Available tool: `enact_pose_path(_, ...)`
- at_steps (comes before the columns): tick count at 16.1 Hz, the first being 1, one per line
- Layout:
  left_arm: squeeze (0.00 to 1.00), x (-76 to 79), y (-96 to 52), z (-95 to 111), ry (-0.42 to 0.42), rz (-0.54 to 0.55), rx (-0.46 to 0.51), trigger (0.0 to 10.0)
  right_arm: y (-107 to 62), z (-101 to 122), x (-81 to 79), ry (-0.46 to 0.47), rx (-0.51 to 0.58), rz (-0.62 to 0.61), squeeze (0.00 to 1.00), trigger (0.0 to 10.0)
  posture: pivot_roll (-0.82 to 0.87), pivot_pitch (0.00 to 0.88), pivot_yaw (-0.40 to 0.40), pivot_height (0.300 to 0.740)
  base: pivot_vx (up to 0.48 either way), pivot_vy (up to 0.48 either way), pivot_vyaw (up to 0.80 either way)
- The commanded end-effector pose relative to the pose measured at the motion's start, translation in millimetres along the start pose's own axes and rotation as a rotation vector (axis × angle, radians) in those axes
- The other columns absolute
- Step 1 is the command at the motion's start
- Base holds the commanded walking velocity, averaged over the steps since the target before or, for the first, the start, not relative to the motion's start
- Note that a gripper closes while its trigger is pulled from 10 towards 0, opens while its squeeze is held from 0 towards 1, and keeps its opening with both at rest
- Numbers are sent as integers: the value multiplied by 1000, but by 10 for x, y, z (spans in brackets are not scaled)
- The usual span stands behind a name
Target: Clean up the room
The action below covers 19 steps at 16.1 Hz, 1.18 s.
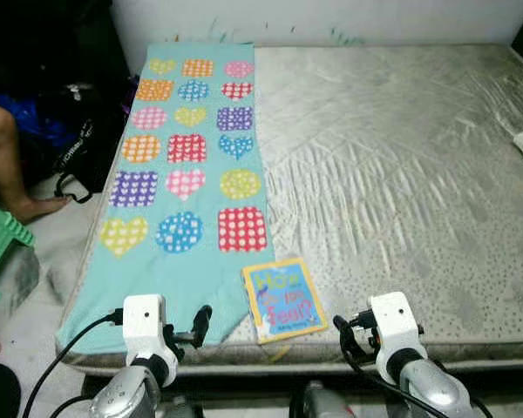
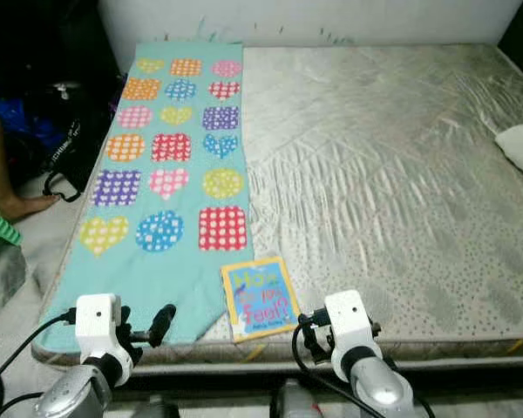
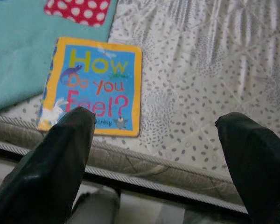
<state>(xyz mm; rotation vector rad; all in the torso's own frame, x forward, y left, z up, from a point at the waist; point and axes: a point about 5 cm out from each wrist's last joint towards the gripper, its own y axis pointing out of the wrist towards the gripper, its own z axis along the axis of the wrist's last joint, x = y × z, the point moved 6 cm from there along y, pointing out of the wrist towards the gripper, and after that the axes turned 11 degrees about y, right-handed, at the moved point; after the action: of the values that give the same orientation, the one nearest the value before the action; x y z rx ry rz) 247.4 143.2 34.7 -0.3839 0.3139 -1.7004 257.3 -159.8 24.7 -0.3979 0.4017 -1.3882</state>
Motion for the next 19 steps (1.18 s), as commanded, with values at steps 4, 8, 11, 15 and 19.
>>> enact_pose_path(4, 0, -45, -5, -51, -4, 18, -24, 10000, -10, 4, -7, 9, 2, 1, 0, 10000, -117, 159, 5, 600, 0, 0, 0)
enact_pose_path(8, 0, -46, 2, -44, -3, 16, -22, 10000, -6, 11, -9, 14, 5, 1, 0, 10000, -117, 158, 7, 600, 0, 0, 0)
enact_pose_path(11, 0, -46, 9, -45, -3, 14, -23, 10000, -1, 16, -13, 18, 8, 2, 0, 10000, -117, 156, 7, 600, 0, 0, 0)
enact_pose_path(15, 0, -44, 19, -46, -4, 13, -24, 10000, 6, 25, -22, 18, 14, 11, 0, 10000, -118, 155, 6, 600, 0, 0, 0)
enact_pose_path(19, 0, -42, 21, -52, -9, 14, -26, 10000, 10, 28, -20, 18, 14, 12, 0, 10000, -118, 155, 5, 600, 0, 0, 0)
